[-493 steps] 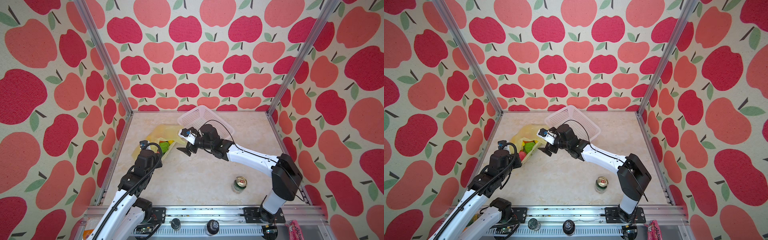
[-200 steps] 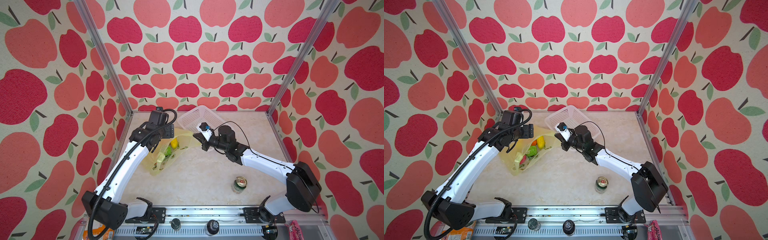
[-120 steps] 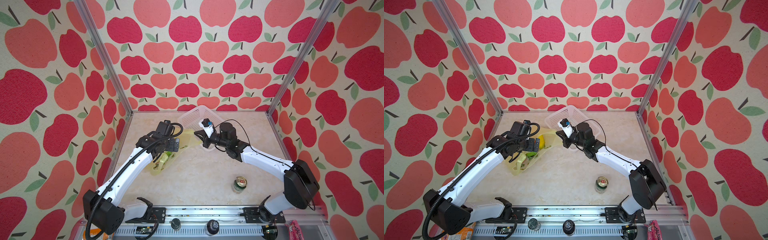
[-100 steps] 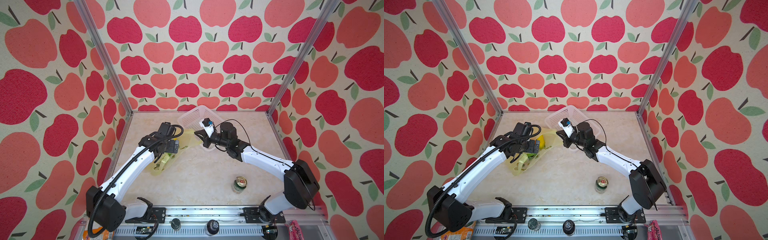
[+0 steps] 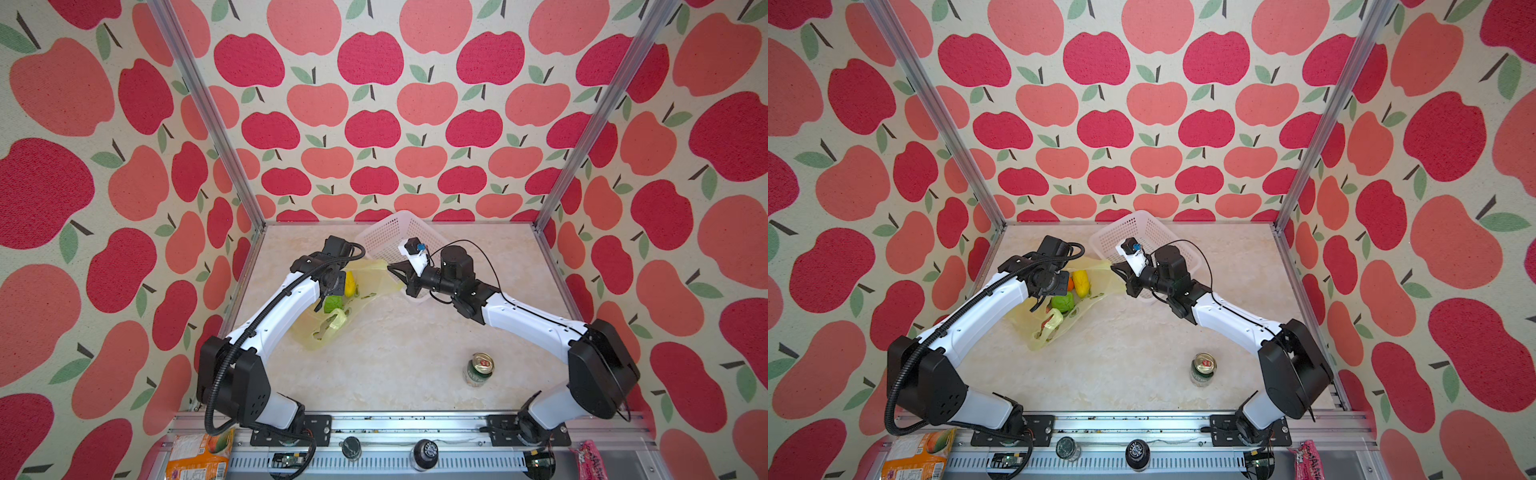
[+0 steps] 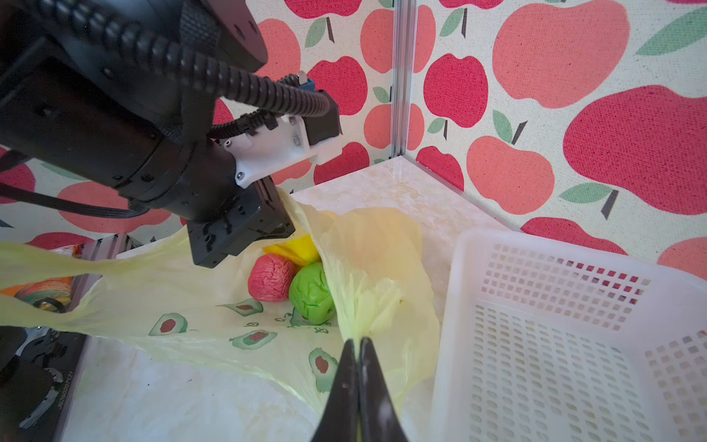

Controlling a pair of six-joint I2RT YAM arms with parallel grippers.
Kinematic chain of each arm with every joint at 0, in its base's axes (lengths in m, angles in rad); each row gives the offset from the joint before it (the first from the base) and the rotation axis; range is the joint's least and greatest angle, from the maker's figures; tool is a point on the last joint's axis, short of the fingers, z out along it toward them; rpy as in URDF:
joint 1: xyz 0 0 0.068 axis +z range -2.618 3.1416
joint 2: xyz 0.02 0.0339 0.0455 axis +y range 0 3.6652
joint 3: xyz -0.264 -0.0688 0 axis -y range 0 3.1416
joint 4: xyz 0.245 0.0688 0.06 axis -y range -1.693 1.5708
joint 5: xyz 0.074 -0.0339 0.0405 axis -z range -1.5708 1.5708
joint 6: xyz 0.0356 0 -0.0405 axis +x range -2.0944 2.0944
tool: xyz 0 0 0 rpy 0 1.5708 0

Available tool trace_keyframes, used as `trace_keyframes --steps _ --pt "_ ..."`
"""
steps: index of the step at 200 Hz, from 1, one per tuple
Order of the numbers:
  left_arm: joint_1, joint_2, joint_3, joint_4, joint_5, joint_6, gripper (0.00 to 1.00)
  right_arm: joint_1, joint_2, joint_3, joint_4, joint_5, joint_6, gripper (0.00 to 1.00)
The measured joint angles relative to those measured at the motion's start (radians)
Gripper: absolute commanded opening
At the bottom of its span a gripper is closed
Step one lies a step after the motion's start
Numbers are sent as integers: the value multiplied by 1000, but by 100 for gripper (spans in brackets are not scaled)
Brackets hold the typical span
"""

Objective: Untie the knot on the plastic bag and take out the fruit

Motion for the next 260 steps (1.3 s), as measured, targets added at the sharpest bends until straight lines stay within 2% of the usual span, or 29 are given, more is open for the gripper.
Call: trace_keyframes --steps 14,39,55,81,97,123,144,166,194,223,260 --pt "10 24 39 3 -22 5 0 0 0 -4 10 -3 0 5" --pt "51 47 123 13 -30 31 0 1 0 -14 42 -13 10 20" --pt "90 74 205 19 -39 48 0 0 0 -24 60 -12 10 25" --pt "126 161 382 16 -55 80 0 0 -1 -28 66 0 20 50" --pt "124 232 520 0 -56 105 0 0 -3 -28 72 3 28 64" --pt "100 361 771 -67 -102 131 0 0 -6 -28 72 19 49 82" --pt "32 380 815 -79 -178 167 0 0 -7 -28 64 42 58 90" --pt "-76 354 758 -74 -242 186 0 0 -9 -32 60 48 57 98" --pt "-186 206 467 -61 -284 134 0 0 -26 -54 64 55 48 99" --pt "-210 -18 157 -63 -238 38 0 0 -34 -56 78 55 37 99" --pt "-235 -268 -48 -41 -150 -53 0 0 -36 -56 85 35 38 99"
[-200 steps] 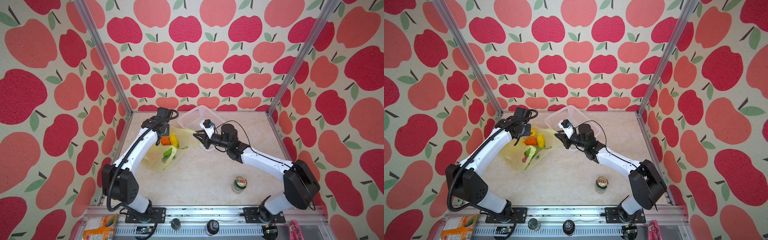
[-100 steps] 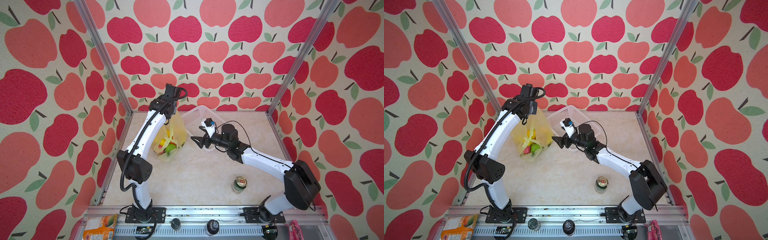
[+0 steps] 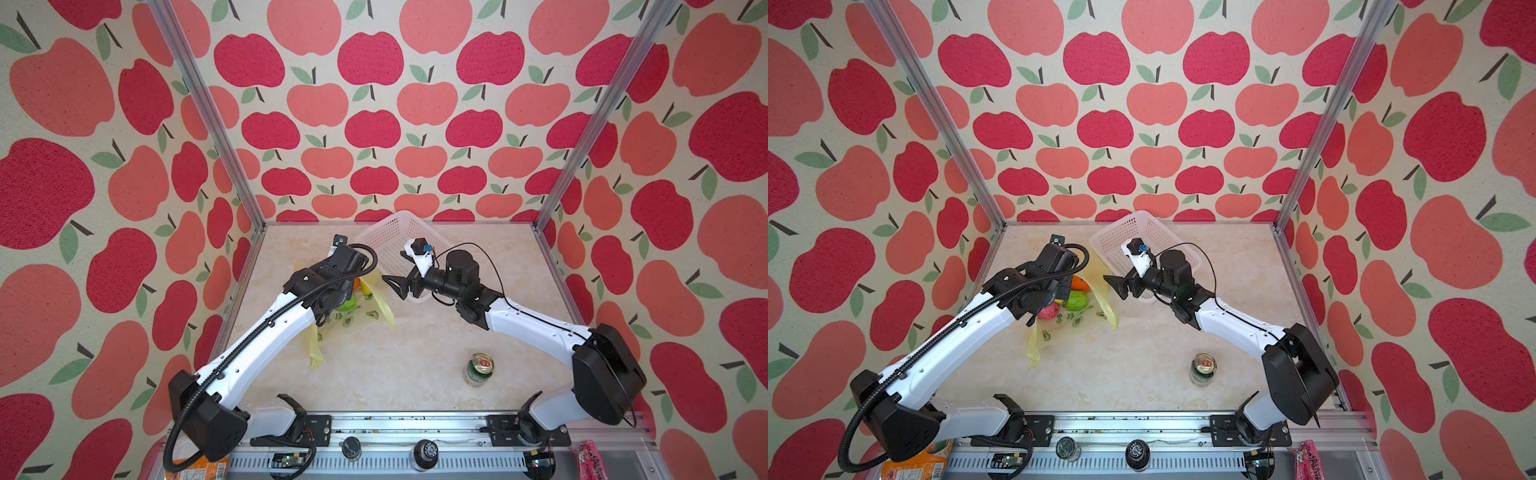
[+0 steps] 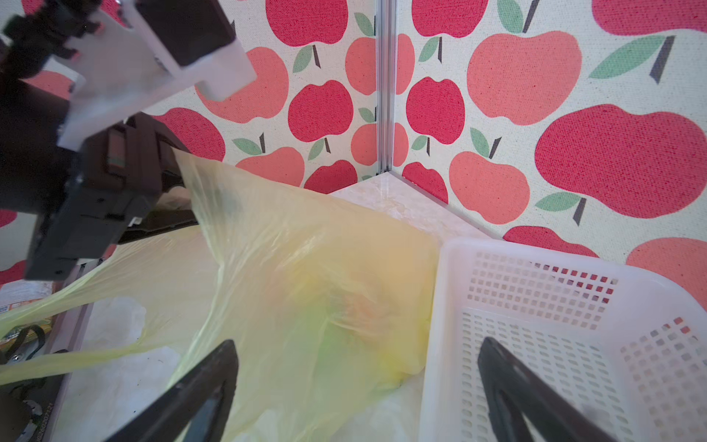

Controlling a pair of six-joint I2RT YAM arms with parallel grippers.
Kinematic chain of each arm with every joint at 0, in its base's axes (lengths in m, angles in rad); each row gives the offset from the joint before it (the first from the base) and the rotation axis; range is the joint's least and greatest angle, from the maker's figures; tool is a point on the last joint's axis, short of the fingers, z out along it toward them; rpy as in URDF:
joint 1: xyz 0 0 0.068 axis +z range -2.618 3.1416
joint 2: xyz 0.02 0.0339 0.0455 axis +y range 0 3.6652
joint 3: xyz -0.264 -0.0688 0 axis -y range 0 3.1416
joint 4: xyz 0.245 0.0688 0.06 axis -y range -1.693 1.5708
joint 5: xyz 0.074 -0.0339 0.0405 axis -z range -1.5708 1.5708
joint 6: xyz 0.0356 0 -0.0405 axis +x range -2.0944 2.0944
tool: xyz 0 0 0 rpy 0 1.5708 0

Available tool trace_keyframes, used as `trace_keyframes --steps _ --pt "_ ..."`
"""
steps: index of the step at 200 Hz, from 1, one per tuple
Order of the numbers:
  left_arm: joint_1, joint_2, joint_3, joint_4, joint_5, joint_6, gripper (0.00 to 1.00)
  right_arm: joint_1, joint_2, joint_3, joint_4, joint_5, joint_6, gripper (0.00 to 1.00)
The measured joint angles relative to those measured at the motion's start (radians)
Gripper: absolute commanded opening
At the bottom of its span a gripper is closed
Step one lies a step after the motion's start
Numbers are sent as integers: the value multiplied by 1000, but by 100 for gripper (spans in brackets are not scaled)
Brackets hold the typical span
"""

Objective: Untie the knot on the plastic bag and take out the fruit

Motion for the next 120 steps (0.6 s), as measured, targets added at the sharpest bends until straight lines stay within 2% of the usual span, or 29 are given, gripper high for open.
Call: trace_keyframes --steps 22,63,120 --pt "-16 -69 -90 43 63 -7 0 0 0 0 0 -38 4 99" --pt "-58 -111 -231 136 157 -3 0 13 0 1 -22 -95 -9 99" --pt "-55 -106 -227 166 167 -3 0 93 35 106 -161 -123 -125 99"
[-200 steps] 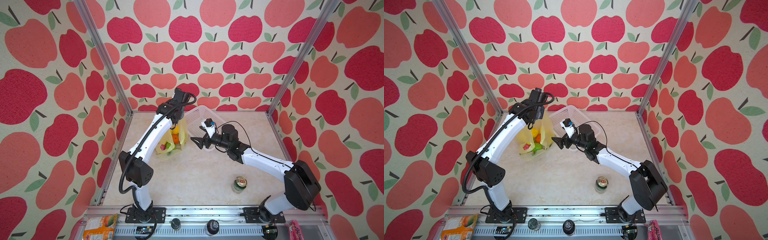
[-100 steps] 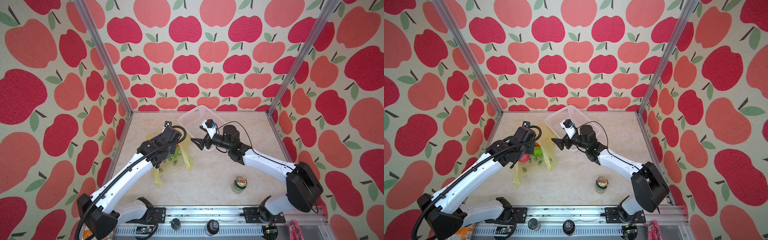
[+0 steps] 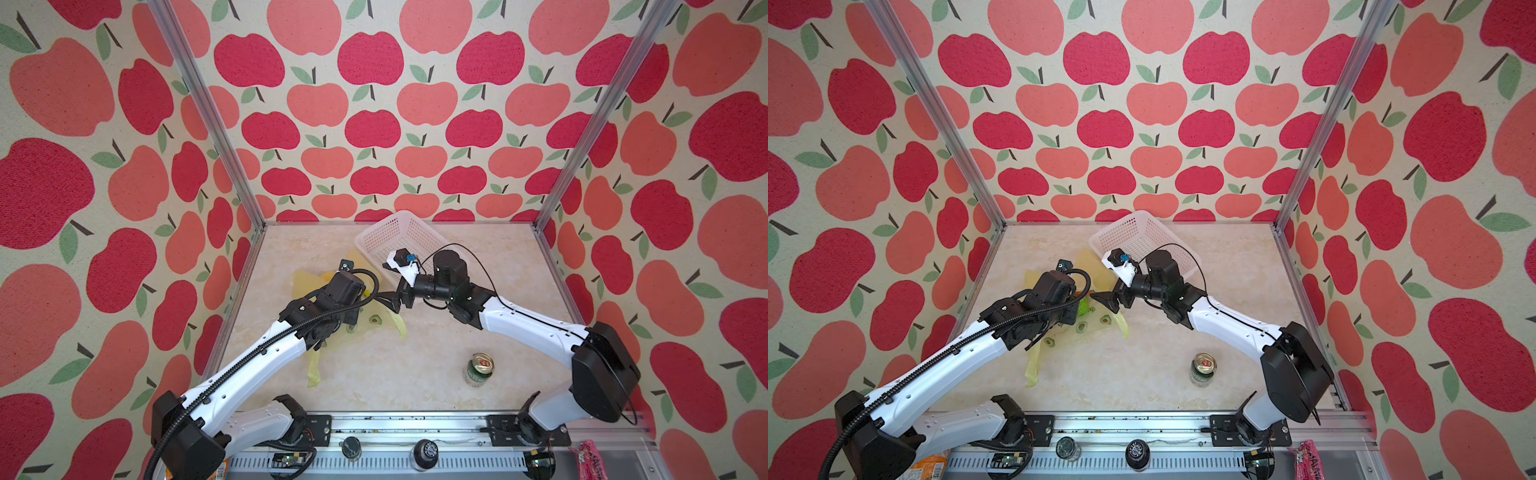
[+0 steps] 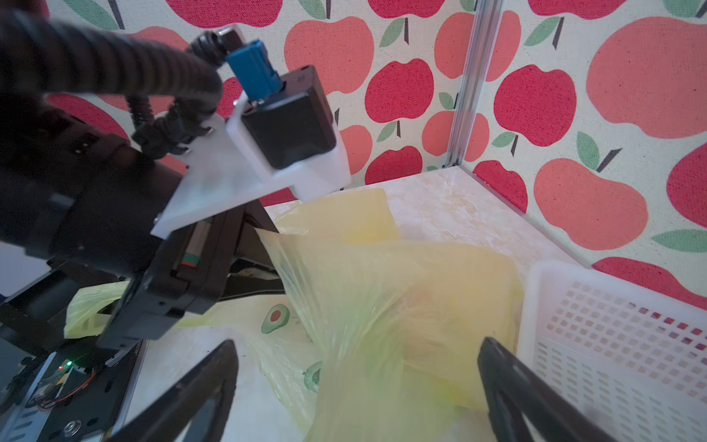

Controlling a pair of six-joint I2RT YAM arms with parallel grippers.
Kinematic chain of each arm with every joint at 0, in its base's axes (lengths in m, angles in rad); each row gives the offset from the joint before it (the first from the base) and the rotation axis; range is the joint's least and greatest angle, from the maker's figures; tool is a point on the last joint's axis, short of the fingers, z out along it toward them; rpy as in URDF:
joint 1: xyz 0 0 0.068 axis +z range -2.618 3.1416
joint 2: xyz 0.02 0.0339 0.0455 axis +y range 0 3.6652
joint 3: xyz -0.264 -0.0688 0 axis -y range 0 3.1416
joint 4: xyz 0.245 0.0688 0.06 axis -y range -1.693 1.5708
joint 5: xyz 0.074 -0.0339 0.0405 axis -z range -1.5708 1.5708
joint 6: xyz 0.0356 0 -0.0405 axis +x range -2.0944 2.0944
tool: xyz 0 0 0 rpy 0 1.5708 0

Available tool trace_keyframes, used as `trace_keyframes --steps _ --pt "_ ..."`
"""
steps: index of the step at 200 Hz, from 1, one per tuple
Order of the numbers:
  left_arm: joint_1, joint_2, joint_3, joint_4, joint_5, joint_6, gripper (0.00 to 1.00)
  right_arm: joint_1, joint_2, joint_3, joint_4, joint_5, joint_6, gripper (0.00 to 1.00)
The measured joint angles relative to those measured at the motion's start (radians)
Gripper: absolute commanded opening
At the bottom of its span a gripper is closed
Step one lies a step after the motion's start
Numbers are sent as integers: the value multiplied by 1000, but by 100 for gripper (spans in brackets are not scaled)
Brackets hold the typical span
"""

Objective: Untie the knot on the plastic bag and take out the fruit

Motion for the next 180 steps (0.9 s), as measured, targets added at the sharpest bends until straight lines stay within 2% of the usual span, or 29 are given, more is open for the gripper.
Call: trace_keyframes --steps 17,44,55,68,82,89,97,104,118,134,150,167,175,180 --pt "0 7 23 1 1 0 0 19 33 50 -32 26 -23 99" --pt "0 7 38 8 0 0 0 22 132 154 -82 82 -42 92" --pt "0 6 38 8 0 0 1 18 167 177 -97 99 -53 79" --pt "0 6 38 8 0 0 6 13 198 190 -116 110 -62 50" --pt "0 6 38 8 0 2 22 12 221 200 -139 121 -62 27" --pt "0 6 38 8 -2 5 39 12 224 201 -148 128 -64 17" --pt "0 6 38 11 -3 6 62 12 223 201 -156 133 -60 10" --pt "2 6 36 16 -7 7 74 12 221 201 -155 137 -53 6" --pt "12 7 26 35 -9 8 87 12 210 201 -156 146 -49 0" --pt "53 22 11 55 -7 3 93 12 176 190 -148 154 -48 0" --pt "123 56 1 72 3 1 93 12 116 154 -126 159 -47 0" --pt "198 96 -2 91 25 -1 81 13 57 115 -93 158 -47 0" --pt "223 109 -2 104 39 -1 59 14 42 107 -84 156 -47 0" --pt "239 116 -2 111 52 8 39 14 37 104 -79 154 -46 0"
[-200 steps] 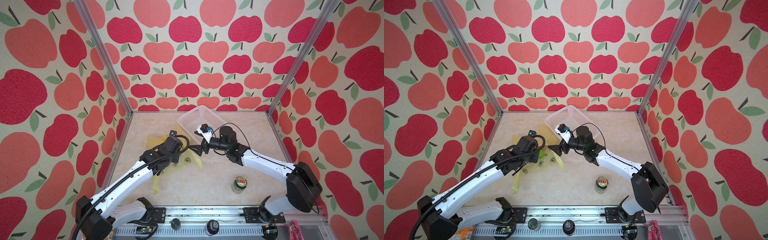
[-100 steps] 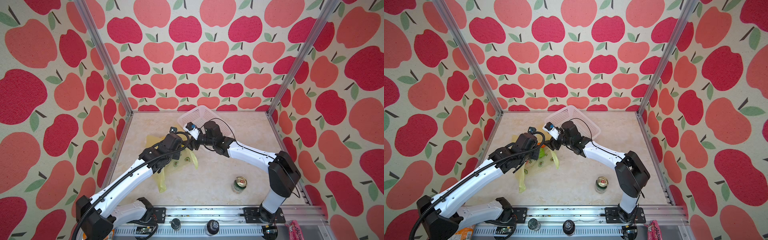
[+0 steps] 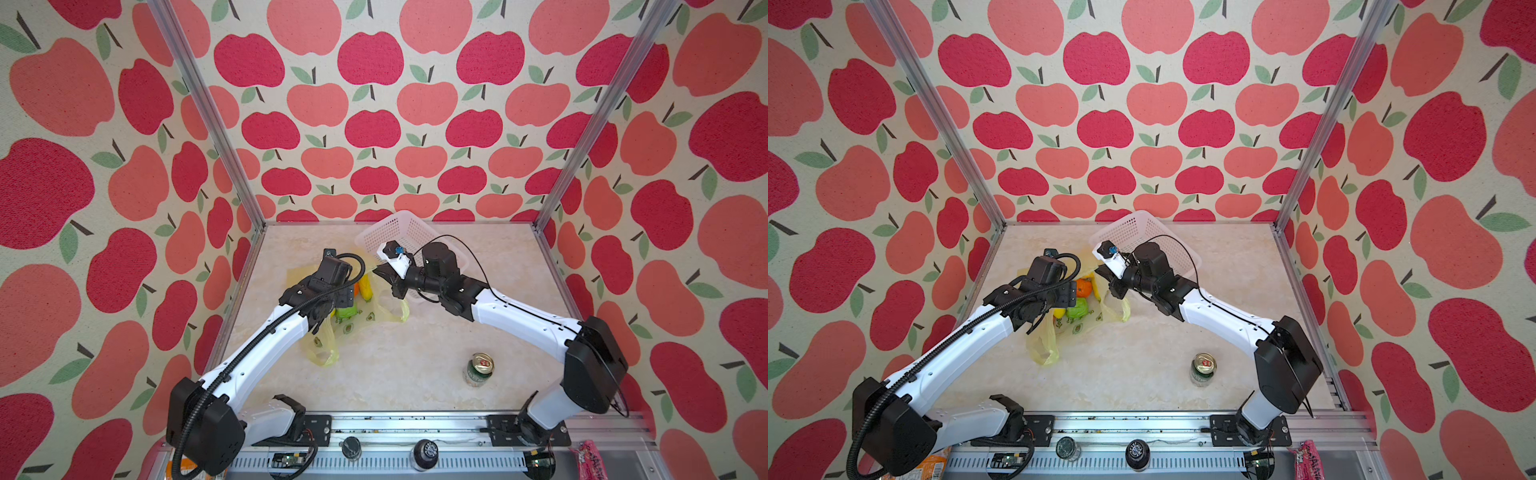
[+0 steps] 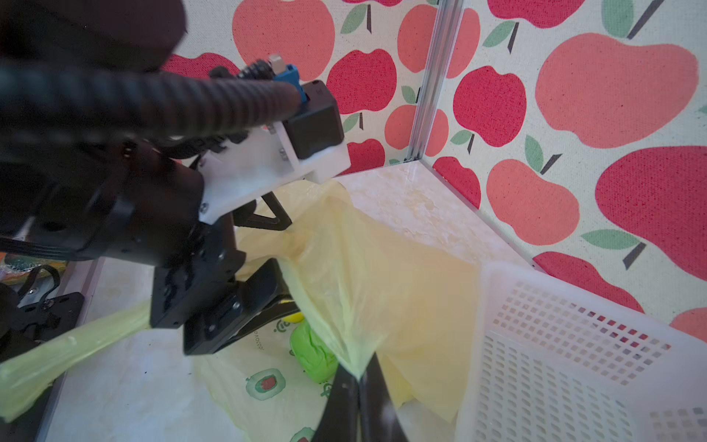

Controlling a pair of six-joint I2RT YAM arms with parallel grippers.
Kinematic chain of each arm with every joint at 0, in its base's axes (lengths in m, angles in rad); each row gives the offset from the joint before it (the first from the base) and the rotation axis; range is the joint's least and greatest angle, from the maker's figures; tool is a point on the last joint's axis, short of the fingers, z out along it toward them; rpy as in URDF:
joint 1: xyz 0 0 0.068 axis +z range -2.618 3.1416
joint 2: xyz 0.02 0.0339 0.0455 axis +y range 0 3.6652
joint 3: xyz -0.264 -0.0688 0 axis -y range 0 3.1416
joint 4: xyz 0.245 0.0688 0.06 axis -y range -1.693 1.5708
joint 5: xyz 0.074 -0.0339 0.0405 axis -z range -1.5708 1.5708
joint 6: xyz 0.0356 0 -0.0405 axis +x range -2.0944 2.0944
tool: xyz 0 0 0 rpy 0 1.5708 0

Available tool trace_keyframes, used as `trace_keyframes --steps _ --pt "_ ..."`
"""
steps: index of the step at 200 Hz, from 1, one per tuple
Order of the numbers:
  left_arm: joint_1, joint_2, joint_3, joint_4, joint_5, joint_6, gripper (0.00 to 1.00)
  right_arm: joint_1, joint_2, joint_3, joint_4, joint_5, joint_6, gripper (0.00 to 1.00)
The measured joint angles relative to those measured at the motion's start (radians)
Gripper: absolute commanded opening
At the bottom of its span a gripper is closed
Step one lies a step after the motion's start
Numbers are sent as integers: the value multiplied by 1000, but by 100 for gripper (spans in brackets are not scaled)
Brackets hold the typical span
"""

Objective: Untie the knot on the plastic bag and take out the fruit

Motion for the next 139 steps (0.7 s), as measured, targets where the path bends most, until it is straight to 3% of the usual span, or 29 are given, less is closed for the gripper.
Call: trace_keyframes --steps 7,20,39,62,100,139 --pt "19 9 1 14 20 1 22 1 -3 -3 8 -3 0 2" --pt "41 26 18 19 52 12 5 4 -3 -8 14 -3 5 19" --pt "57 58 77 20 76 31 0 4 -3 -10 15 5 11 50" --pt "82 92 172 21 97 51 0 2 -5 -18 21 30 27 76" --pt "154 158 327 16 117 71 0 -31 -61 -89 52 59 45 87" --pt "172 186 432 -5 105 73 0 -140 -159 -162 96 107 104 98"
